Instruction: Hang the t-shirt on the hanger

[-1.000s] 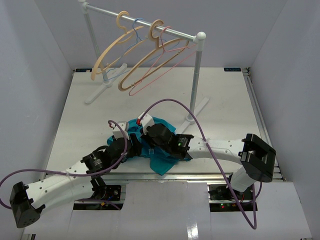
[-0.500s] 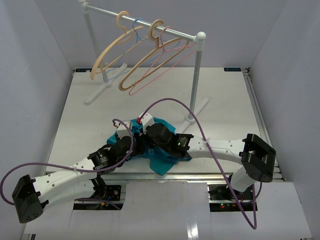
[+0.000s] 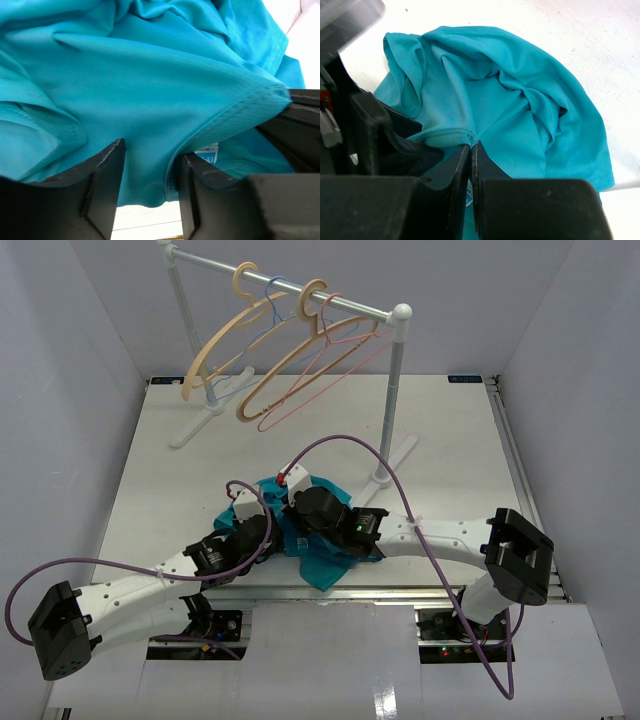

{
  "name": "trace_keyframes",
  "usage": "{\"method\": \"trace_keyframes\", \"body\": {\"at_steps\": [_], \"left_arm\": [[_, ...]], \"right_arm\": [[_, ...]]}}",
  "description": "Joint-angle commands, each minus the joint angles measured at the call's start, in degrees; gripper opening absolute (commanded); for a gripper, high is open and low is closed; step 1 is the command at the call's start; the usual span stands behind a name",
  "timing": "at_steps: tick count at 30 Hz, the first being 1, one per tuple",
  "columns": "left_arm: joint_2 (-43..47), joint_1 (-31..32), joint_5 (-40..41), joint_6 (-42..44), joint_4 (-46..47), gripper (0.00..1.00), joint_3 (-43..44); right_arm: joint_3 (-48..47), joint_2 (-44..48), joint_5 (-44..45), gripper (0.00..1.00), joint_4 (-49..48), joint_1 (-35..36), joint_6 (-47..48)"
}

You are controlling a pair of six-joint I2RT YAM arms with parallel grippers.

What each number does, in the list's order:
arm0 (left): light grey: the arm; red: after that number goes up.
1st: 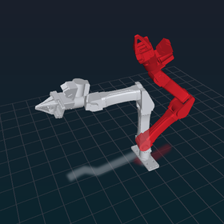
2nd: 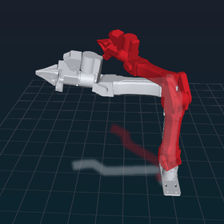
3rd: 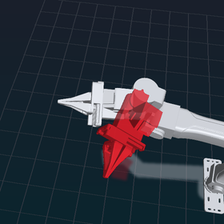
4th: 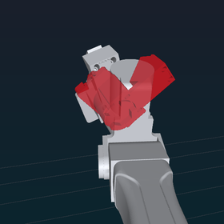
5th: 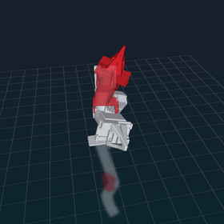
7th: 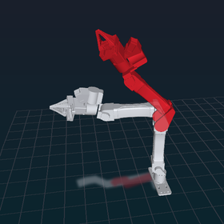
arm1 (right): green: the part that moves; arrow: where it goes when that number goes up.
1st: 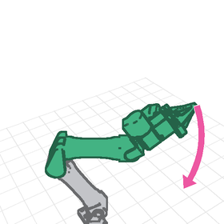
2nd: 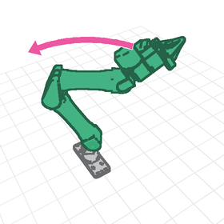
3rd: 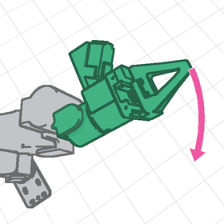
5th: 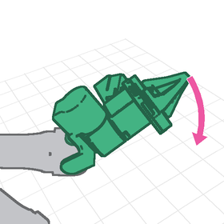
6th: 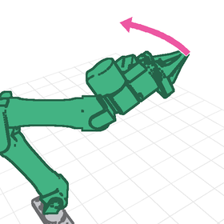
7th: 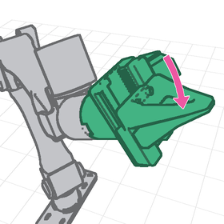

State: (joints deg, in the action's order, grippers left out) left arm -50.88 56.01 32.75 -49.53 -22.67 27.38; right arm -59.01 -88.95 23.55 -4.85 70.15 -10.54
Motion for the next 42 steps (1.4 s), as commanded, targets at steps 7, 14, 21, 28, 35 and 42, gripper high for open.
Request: {"method": "trace_keyframes", "body": {"at_steps": [7, 14, 21, 28, 35, 42], "left_arm": [[3.0, 0.2, 3.0, -0.9, -8.6, 0.14, 3.9], [2.2, 0.2, 2.6, 3.3, -8.9, 0.00, 7.4], [4.6, 0.2, 2.6, 3.5, -4.6, 0.00, 3.9], [10.9, 0.2, 3.5, 5.5, 1.8, 0.00, -2.8], [12.3, 0.2, 0.5, 9.4, 7.0, 0.00, -5.8], [11.3, 0.2, -0.8, 10.3, 8.2, 0.00, -6.3]], "right_arm": [[0.1, 3.5, 3.7, 0.08, 1.1, -1.3, -3.0], [0.3, 2.4, 0.4, 0.10, 3.0, -3.0, -2.2], [-7.1, 4.3, 5.1, 0.55, 13.0, -3.0, -3.2], [-20.1, 5.6, 18.7, 0.60, 18.6, -3.0, -5.4], [-37.1, -1.9, 28.0, 0.62, 18.5, -3.1, -6.2], [-47.6, -10.0, 33.0, 0.63, 16.0, -3.4, -7.6]]}}
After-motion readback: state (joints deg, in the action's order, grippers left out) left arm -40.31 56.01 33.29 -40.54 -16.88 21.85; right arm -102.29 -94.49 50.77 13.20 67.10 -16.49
